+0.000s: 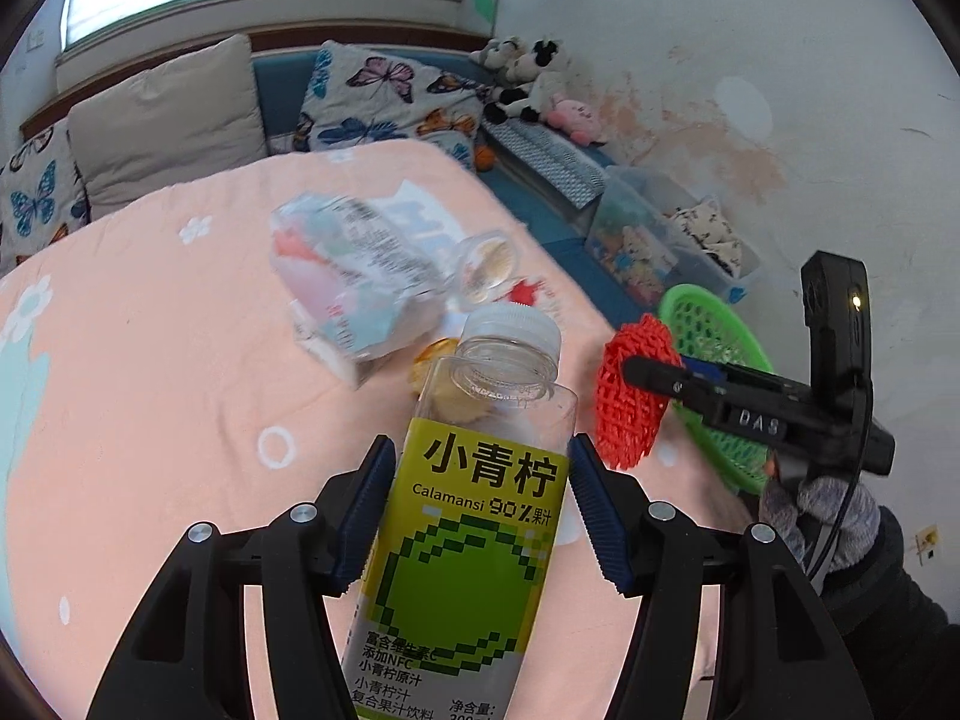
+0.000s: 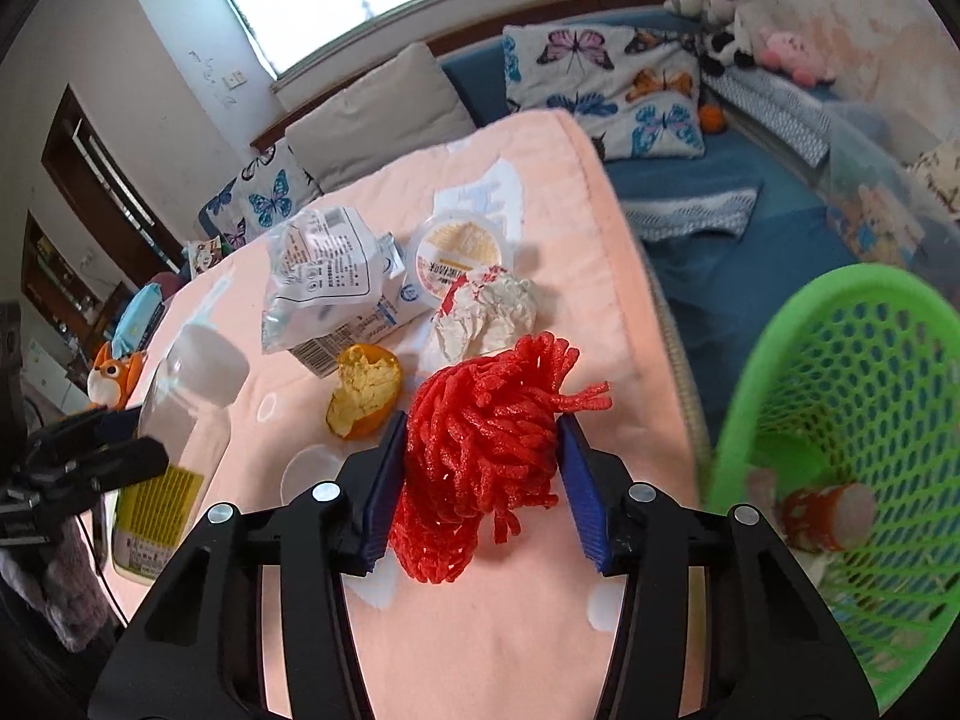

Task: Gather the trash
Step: 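Carry the bottle and red mesh over the green basket and open both tools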

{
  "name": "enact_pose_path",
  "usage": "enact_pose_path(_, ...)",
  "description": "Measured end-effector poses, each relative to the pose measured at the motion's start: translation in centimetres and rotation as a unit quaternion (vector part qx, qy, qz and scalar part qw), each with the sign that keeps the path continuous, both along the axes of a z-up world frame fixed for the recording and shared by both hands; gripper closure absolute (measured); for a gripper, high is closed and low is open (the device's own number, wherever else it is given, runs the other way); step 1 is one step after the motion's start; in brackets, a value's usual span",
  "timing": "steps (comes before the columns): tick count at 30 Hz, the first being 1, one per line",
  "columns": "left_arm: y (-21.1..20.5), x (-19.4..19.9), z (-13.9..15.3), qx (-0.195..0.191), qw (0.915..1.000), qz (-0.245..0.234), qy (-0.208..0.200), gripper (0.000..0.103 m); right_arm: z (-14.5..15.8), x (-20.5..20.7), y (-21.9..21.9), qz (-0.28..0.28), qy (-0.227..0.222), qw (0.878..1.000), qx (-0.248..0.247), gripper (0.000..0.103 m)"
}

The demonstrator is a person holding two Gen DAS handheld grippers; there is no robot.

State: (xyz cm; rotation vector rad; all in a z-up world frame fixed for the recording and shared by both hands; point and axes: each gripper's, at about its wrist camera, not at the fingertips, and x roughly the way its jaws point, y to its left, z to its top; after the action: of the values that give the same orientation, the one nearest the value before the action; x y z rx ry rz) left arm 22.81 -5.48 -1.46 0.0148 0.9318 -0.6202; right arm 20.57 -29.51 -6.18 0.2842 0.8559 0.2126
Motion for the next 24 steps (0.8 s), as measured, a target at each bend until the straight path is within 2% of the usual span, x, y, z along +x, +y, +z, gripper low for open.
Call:
enact_pose_path(10, -5.5, -1.3, 1.9, -0.011, 0.9991, -0.037, -0.017, 0.046, 1.7, -4.8, -3.7, -0.037, -0.025, 0.998, -0.047, 0.053)
enact_pose_path(24, -15.1, -2.2, 3.6, -0.020, 0.9957, -0.085, -0.032, 0.046, 0.9, -9.3, -14.7, -0.141, -0.010, 0.988, -0.063, 0.049)
